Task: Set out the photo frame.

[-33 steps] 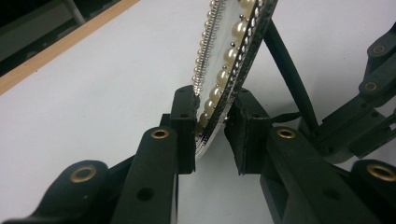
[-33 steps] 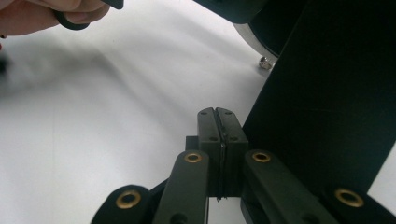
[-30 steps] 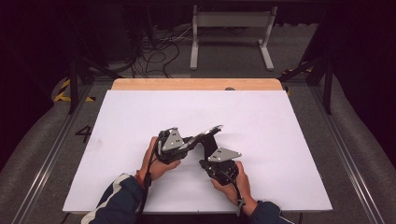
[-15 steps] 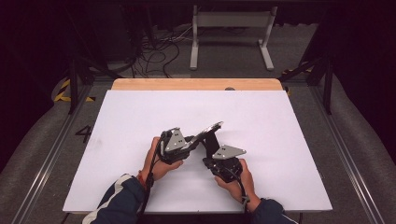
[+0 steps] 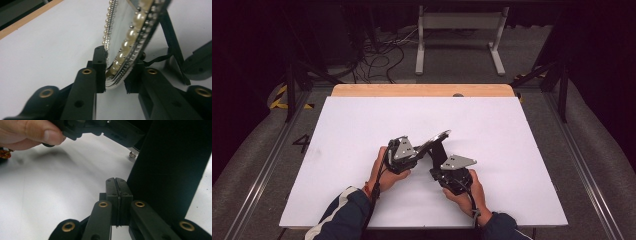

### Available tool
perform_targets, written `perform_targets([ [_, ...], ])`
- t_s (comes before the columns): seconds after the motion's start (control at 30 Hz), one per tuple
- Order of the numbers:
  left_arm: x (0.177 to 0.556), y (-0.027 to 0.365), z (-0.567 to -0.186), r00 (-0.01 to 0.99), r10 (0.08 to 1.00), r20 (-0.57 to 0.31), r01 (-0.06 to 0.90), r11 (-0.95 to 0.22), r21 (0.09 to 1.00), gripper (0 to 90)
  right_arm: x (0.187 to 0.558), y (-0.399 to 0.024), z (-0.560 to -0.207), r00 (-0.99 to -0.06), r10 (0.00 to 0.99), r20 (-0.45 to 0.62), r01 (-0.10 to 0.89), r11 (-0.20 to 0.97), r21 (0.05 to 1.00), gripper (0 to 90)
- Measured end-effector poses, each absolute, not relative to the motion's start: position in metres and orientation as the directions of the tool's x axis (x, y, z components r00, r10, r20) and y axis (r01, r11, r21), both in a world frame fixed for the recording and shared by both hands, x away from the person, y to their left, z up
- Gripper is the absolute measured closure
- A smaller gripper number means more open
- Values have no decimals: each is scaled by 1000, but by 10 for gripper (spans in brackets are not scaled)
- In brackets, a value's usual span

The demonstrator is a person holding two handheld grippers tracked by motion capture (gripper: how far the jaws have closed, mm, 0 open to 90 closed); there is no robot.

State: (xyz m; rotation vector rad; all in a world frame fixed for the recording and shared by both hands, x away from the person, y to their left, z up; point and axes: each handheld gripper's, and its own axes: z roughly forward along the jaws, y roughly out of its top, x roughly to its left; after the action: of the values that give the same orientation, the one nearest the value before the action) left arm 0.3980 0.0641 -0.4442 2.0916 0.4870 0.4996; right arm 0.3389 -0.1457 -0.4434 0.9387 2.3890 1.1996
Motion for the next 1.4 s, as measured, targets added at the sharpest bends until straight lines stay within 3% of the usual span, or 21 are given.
perform_targets([
  [0.4,391,66,-442,831,520,199,144,-545,826,774,343,-156,-441,-723,690,28,432,420,798,900],
  [0.8,392,66,-445,823,529,205,149,-551,821,735,337,-135,-447,-751,660,4,395,445,804,900],
  [1.4,384,63,-438,830,487,271,103,-612,784,780,349,-148,-453,-716,698,-5,438,456,775,900],
])
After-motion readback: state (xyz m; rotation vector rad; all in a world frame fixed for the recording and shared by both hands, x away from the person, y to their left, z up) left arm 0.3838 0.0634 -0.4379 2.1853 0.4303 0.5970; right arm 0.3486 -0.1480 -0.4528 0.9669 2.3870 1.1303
